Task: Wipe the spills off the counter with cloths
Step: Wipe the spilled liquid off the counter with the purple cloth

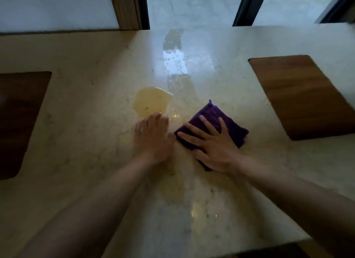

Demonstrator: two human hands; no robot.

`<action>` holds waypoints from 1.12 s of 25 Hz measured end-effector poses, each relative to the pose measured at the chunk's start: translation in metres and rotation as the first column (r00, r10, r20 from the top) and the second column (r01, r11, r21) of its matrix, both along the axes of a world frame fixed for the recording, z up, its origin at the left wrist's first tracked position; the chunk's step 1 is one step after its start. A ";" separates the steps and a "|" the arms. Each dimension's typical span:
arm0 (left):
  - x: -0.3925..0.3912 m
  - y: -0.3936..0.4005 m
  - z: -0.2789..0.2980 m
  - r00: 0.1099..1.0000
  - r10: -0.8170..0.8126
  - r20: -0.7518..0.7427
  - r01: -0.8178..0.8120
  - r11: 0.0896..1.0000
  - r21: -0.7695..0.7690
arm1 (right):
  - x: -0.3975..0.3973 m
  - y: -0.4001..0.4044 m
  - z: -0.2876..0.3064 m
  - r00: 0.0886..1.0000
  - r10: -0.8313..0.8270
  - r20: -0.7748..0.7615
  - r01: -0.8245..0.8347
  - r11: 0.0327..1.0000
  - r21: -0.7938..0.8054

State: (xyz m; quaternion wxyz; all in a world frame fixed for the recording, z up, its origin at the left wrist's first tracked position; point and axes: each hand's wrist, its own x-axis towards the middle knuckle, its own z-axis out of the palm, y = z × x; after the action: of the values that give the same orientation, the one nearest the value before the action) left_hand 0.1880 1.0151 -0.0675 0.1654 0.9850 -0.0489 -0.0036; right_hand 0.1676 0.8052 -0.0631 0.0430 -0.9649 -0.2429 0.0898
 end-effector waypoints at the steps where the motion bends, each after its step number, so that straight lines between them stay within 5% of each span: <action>1: -0.002 0.008 0.007 1.000 -0.009 -0.020 0.008 0.999 -0.046 | -0.040 -0.007 0.001 0.998 -0.019 -0.052 0.019 1.000 -0.007; 4: -0.023 0.048 0.023 0.999 0.021 0.033 -0.017 0.993 -0.120 | -0.149 -0.026 0.003 0.989 -0.144 -0.012 0.144 0.989 -0.023; 8: -0.052 0.114 0.022 0.997 0.067 -0.029 -0.067 0.998 -0.001 | -0.248 -0.012 -0.009 0.892 -0.451 0.035 0.451 0.892 0.013; 12: -0.057 0.159 0.013 0.996 0.068 -0.063 -0.063 0.995 0.082 | -0.251 0.047 -0.017 0.696 -0.717 0.041 0.711 0.696 0.103; 17: -0.015 0.182 0.005 0.999 -0.030 -0.014 0.032 0.982 0.187 | -0.219 0.117 -0.026 0.679 -0.729 0.085 0.726 0.684 0.071; 24: 0.005 0.182 0.010 0.997 -0.064 0.036 0.055 0.977 0.207 | 0.011 0.162 -0.022 0.692 -0.722 0.023 0.717 0.690 0.093; 28: 0.004 0.184 -0.002 0.989 -0.070 0.131 0.048 0.985 0.165 | 0.183 0.149 -0.009 0.694 -0.718 -0.045 0.685 0.641 0.345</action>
State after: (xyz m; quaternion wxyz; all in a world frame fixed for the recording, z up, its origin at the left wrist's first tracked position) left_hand 0.1924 1.1995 -0.0696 0.0811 0.9912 -0.0888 0.0546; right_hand 0.3504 0.9541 -0.0721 0.2263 -0.9641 0.1373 -0.0231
